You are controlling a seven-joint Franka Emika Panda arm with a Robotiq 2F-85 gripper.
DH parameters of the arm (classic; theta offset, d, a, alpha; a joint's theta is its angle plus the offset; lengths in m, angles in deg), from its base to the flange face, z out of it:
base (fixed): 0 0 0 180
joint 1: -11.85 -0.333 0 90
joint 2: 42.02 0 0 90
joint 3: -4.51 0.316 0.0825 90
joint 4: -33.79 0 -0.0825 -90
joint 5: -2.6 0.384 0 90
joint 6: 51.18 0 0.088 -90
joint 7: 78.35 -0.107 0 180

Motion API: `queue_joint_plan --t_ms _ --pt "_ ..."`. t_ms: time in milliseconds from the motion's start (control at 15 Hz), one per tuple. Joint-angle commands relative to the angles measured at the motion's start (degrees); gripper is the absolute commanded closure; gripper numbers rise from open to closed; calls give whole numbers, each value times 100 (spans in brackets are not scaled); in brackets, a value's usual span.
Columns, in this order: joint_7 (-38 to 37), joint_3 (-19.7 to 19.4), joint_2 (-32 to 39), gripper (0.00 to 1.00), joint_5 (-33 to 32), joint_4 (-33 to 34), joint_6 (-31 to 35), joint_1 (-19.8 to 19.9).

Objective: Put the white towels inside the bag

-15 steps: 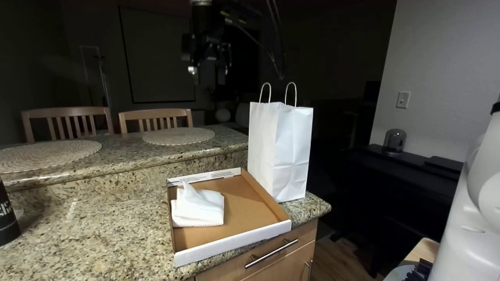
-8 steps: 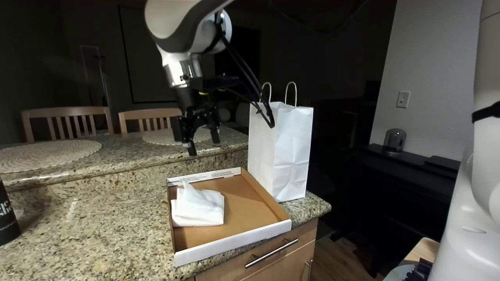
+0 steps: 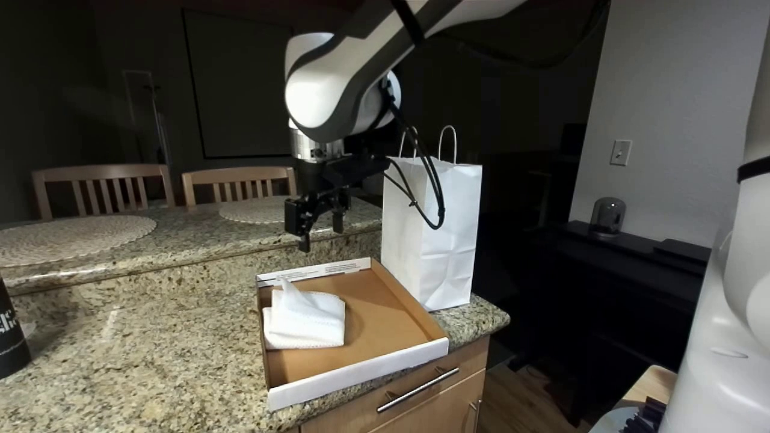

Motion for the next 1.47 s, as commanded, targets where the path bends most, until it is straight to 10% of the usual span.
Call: queue_joint_plan --t_ms 0,1400 --pt "128 56 -42 0 46 -12 -87 29" --pt "36 -292 3056 0 -2824 1564 -677 -1247"
